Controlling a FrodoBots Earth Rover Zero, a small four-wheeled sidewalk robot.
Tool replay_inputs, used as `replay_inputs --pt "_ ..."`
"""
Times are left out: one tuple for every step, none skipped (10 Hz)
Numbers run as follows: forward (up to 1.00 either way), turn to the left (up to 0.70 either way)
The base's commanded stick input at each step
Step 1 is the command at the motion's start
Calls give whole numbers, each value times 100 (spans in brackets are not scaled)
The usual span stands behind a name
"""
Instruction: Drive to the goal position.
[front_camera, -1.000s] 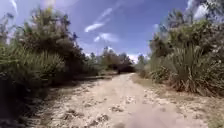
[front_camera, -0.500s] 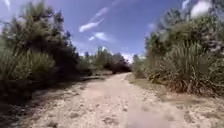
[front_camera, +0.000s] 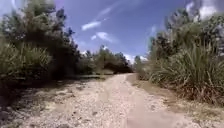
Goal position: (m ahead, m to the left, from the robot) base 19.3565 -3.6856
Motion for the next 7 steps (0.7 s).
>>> replay_inputs --pt "70 0" --pt "70 0" --pt "70 0" --pt "70 0" --pt "70 0" --pt "70 0" --pt "70 0"
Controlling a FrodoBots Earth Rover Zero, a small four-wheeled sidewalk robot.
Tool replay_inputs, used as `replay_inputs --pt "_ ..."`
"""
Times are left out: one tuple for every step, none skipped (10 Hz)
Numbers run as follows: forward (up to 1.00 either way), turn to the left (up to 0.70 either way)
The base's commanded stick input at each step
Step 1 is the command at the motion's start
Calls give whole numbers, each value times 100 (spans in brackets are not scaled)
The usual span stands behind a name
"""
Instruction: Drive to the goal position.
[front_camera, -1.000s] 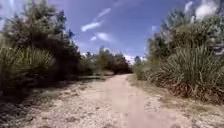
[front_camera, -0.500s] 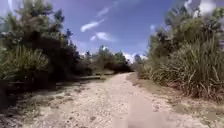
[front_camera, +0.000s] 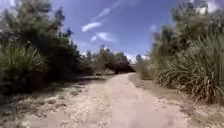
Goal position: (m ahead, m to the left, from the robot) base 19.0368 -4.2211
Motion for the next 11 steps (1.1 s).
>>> replay_inputs --pt "70 0" --pt "70 0" --pt "70 0" --pt "70 0" --pt "70 0" --pt "70 0" --pt "70 0" --pt "70 0" --pt "70 0" --pt "70 0" --pt "70 0"
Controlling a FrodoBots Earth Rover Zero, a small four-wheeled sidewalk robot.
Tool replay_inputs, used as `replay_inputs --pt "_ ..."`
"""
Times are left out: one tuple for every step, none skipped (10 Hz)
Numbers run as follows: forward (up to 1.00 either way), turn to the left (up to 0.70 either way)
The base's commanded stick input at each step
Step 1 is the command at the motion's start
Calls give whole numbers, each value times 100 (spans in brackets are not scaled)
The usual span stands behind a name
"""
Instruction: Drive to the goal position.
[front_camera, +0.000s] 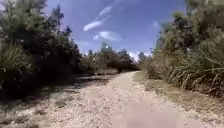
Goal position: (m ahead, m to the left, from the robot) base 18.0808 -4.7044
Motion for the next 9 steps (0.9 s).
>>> replay_inputs --pt "70 0" --pt "70 0" --pt "70 0" --pt "70 0" --pt "70 0" --pt "70 0" --pt "70 0" --pt "70 0" --pt "70 0"
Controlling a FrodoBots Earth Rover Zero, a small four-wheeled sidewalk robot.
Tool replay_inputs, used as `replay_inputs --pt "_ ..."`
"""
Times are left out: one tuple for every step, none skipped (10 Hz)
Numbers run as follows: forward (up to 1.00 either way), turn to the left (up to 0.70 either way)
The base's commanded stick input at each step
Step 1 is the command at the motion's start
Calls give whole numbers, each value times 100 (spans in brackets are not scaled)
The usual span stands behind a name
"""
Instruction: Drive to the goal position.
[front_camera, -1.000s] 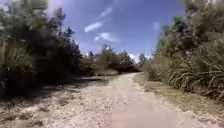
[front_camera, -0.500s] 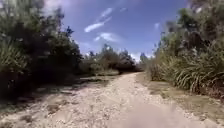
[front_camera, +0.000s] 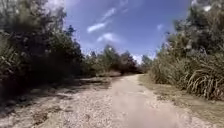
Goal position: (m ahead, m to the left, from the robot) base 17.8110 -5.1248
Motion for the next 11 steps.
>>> replay_inputs --pt "70 0" --pt "70 0" --pt "70 0" --pt "70 0" --pt "70 0" --pt "70 0" --pt "70 0" --pt "70 0" --pt "70 0" --pt "70 0" --pt "70 0"
